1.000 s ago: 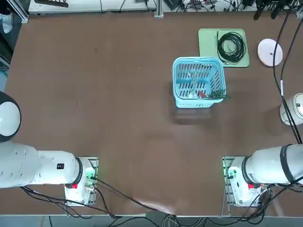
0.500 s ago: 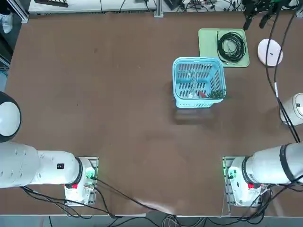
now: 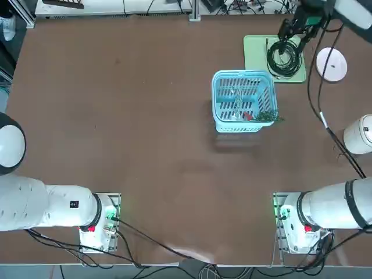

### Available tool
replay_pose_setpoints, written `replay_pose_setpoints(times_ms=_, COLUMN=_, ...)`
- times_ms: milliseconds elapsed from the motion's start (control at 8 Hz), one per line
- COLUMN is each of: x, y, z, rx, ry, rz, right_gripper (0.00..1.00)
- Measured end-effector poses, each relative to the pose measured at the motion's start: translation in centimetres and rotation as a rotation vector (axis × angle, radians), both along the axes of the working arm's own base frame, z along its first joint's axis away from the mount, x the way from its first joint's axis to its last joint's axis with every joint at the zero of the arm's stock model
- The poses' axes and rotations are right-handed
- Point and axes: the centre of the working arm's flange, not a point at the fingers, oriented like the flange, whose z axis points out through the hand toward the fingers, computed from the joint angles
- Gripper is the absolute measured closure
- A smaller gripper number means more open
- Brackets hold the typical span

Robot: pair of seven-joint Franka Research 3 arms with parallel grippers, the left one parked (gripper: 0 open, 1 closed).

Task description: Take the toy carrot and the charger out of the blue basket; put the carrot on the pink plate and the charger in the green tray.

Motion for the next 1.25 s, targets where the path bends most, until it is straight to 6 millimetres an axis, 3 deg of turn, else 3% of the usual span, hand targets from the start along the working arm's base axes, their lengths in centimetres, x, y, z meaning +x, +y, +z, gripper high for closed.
replay_pose_setpoints(times_ms=625, x=-7.4, y=7.9, z=-8.1, rx=-0.032, ry=-0.062, rz=-0.114, right_gripper=0.0)
replay_pose_setpoints(times_ms=1250, x=-9.7, y=8.9, z=-13.2, rx=-0.037, ry=-0.068, rz=-0.1, right_gripper=0.0)
